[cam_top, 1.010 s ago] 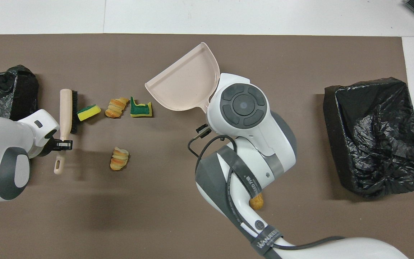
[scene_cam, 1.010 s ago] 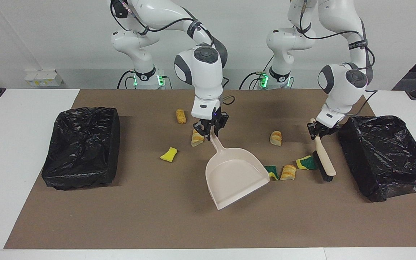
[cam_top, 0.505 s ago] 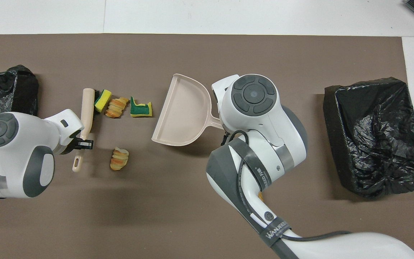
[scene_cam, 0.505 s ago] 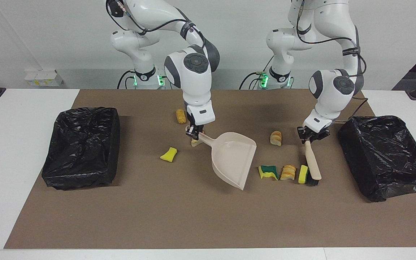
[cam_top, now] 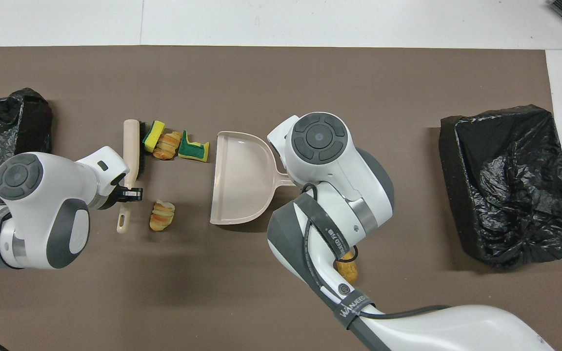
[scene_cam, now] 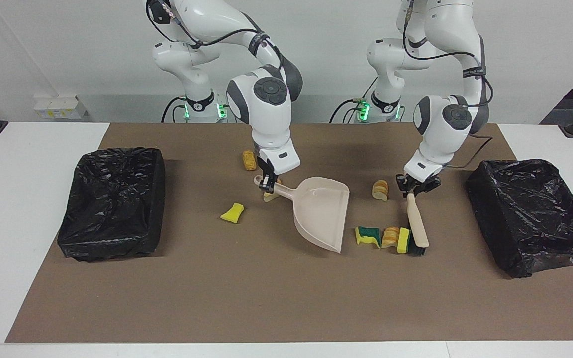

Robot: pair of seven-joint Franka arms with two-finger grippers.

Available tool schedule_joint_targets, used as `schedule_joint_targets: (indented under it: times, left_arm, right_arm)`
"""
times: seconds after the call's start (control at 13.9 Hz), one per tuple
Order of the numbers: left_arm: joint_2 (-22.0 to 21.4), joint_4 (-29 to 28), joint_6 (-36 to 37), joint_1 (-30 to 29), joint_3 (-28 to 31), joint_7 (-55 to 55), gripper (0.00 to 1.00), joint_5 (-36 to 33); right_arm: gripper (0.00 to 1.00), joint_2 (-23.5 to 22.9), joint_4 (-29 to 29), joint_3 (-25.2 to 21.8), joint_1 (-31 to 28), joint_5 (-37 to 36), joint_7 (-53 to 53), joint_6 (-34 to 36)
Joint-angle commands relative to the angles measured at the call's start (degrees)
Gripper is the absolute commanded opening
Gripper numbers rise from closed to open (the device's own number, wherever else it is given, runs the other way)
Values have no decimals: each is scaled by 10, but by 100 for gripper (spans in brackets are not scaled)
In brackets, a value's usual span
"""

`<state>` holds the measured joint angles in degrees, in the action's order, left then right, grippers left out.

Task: Sweep and dump trash in bin
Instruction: 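Sweep sponge pieces into the dustpan with the left gripper's brush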

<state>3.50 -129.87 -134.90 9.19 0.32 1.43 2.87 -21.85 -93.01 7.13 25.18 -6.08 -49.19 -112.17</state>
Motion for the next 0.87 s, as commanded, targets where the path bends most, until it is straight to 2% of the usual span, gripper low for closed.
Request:
schedule_joint_targets:
  times: [0.0,0.29,0.43,0.79]
  left_arm:
    - [9,14,9,8,1,-6,0,13]
    - [2,13,62,46,-2,-6,0,13]
    - [-2,12,79,85,-4,-6,0,17]
    - [-14,19,119,173,-12,-6,0,73]
  right_arm:
    - [0,-18,14,3,-4,-16,-36,-3]
    - [0,-38,21,4,-3,-33,-46,-4]
    - [0,-48,29,4,-3,-32,-46,-5]
    - [0,-48,33,5,0,-32,-44,-4]
